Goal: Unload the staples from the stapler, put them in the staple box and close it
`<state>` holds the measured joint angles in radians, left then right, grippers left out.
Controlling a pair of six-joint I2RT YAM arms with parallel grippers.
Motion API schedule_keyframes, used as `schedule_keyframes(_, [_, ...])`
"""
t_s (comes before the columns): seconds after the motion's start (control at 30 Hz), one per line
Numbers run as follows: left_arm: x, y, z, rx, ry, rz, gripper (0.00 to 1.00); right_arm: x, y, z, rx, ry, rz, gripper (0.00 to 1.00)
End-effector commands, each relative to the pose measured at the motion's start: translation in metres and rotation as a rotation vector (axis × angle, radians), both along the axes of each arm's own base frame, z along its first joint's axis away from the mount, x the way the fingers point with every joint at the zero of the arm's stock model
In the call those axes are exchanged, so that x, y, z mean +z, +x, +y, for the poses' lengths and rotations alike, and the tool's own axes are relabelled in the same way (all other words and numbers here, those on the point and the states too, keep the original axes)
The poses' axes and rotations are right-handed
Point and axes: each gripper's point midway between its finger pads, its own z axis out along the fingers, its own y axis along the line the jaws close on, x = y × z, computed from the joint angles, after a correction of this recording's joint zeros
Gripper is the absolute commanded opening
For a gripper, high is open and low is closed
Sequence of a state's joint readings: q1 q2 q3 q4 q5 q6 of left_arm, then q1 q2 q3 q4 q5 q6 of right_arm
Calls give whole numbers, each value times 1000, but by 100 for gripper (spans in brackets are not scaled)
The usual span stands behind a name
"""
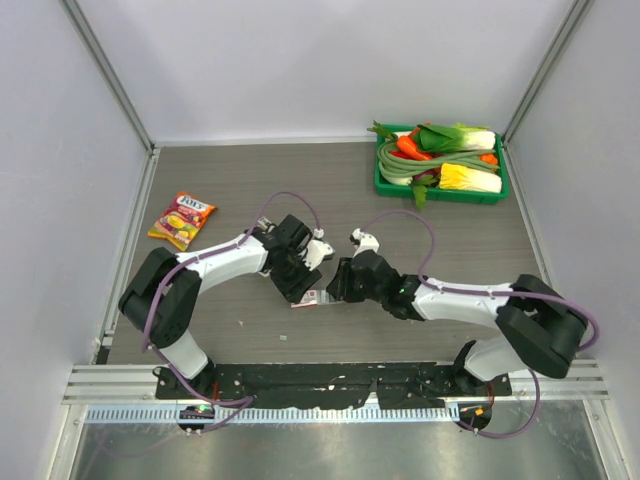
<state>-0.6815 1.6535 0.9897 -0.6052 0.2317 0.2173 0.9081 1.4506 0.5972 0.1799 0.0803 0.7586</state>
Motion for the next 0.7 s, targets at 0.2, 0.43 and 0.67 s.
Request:
schedule_keyframes(0.2, [41,9,-13,-25,-72,-56,65,56,15,-28,-75,-13,-147,36])
schedule_keyframes(0.43, [40,-6,-16,-85,-99,9,69,23,13,-41,-87,-47,-66,37])
schedule_keyframes(0.67, [22,-9,-15,-166,-41,-17,69,3,10,-38,-56,-54,-10,36])
